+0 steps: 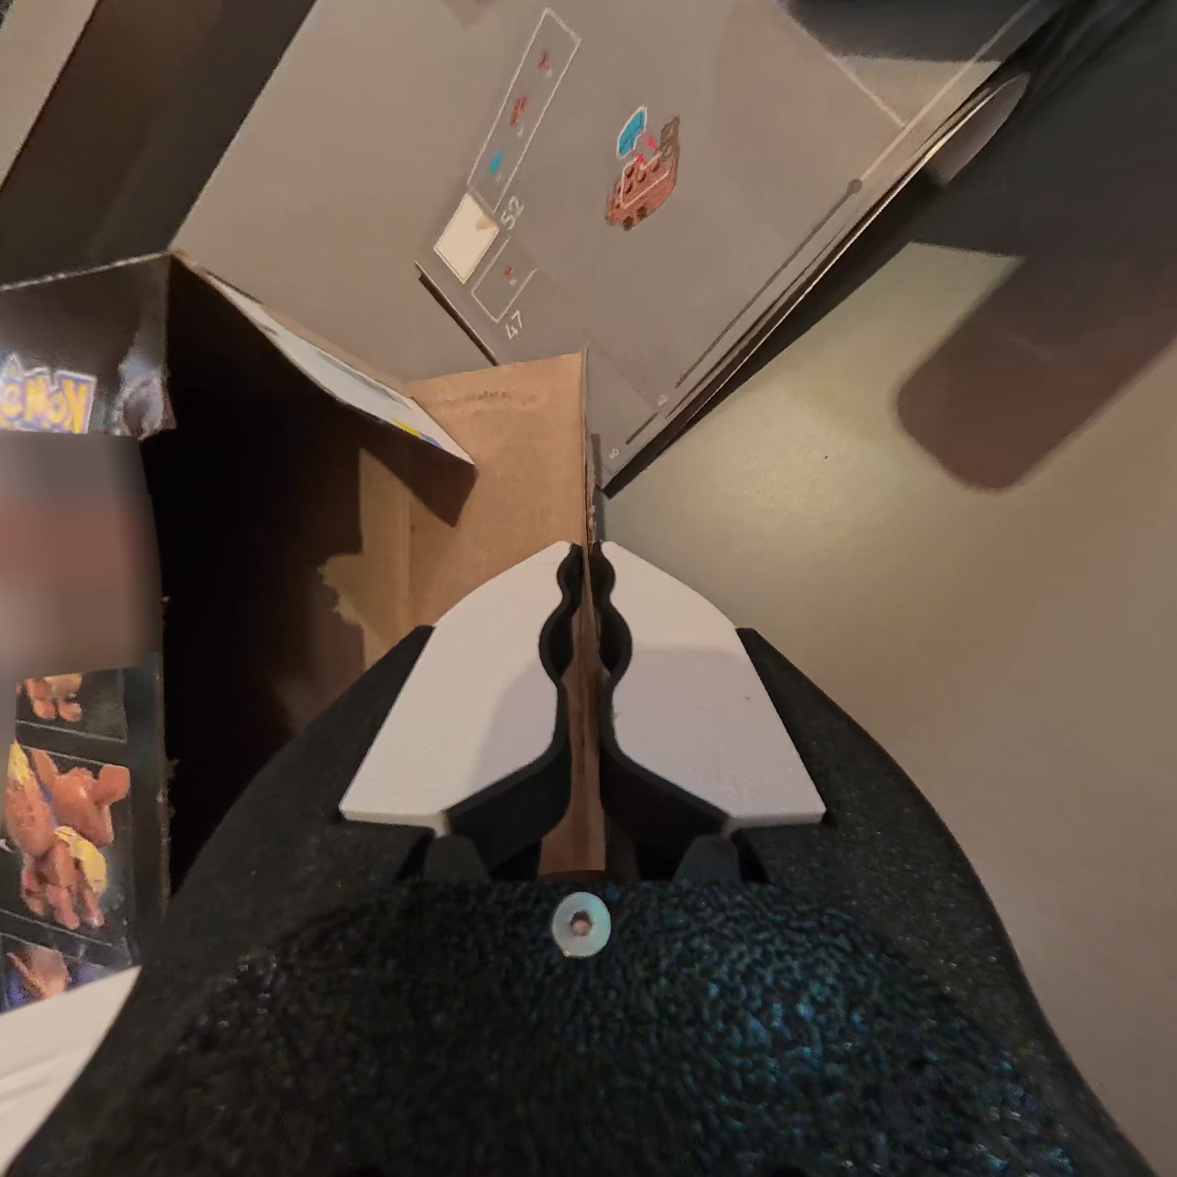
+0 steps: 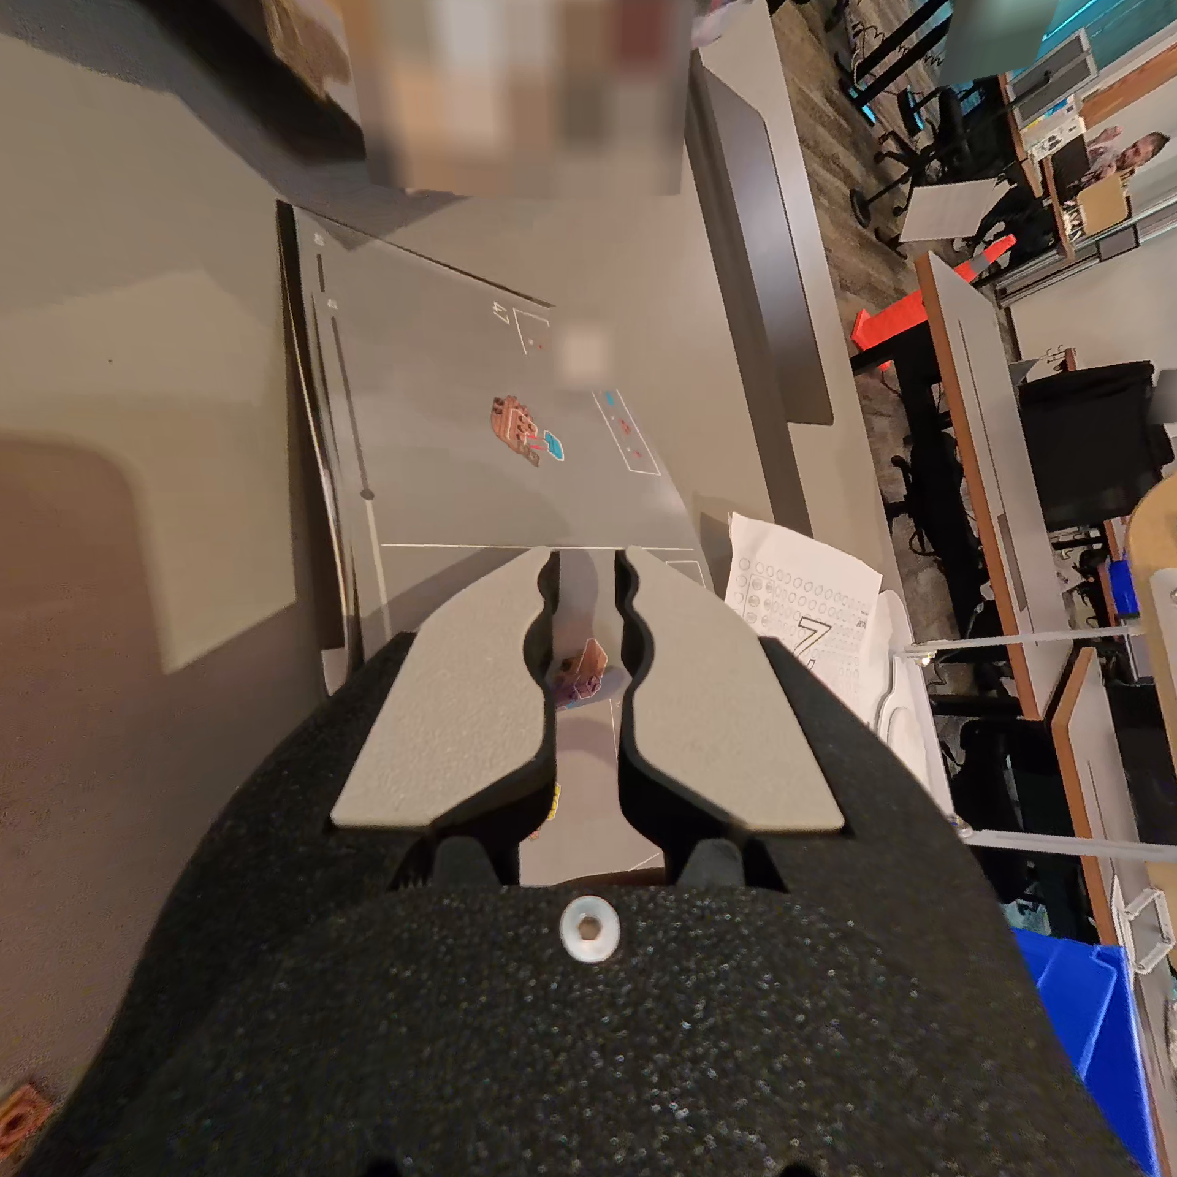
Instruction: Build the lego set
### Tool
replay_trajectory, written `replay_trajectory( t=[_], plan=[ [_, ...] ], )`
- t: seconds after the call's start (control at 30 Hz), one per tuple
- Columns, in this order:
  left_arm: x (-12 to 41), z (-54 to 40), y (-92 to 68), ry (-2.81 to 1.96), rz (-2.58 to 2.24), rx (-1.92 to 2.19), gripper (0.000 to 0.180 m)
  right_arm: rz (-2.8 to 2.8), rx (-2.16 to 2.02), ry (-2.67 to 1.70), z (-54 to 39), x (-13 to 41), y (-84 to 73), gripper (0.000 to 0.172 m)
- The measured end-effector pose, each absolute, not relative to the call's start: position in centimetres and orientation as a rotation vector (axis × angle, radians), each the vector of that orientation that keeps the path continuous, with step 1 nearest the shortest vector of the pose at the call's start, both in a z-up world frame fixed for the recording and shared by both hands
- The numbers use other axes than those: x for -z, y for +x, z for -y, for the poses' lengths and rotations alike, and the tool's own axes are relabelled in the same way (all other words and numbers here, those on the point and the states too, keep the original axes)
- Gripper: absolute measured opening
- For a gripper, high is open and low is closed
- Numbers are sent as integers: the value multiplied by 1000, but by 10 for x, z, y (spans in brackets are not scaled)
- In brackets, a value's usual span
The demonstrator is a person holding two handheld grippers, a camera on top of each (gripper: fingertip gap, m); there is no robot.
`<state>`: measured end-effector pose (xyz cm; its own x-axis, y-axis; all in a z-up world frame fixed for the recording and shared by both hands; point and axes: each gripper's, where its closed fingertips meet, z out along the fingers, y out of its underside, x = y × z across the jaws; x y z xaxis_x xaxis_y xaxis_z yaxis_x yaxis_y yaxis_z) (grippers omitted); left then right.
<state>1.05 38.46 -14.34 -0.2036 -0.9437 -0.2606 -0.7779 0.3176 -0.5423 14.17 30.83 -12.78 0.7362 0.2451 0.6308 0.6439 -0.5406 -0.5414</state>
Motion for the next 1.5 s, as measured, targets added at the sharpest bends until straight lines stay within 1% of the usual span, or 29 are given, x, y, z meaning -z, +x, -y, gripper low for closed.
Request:
replay_trajectory(
  t=[0.33, 0.57, 0.67, 0.8, 0.97, 1.13, 1.5],
  plan=[
    [173, -359, 34, -1349, -2175, 303, 3, 682, 641, -2135, -317, 130, 139, 17],
    [176, -358, 33, -1389, -2170, 380, 3, 555, 507, -2116, -294, 104, 156, 21],
    [175, -358, 33, -1392, -2167, 388, 2, 492, 359, -2210, -280, 123, 165, 23],
    [173, -358, 33, -1395, -2159, 401, 2, 506, 333, -2262, -277, 144, 165, 25],
    [164, -360, 33, -1392, -2129, 418, 2, 533, 346, -2246, -287, 145, 157, 21],
    [157, -366, 29, -1399, -2107, 416, 3, 540, 350, -2249, -292, 145, 155, 21],
    [175, -364, 28, -1404, -2169, 346, 3, 592, 419, -2269, -287, 144, 158, 23]
  ],
)
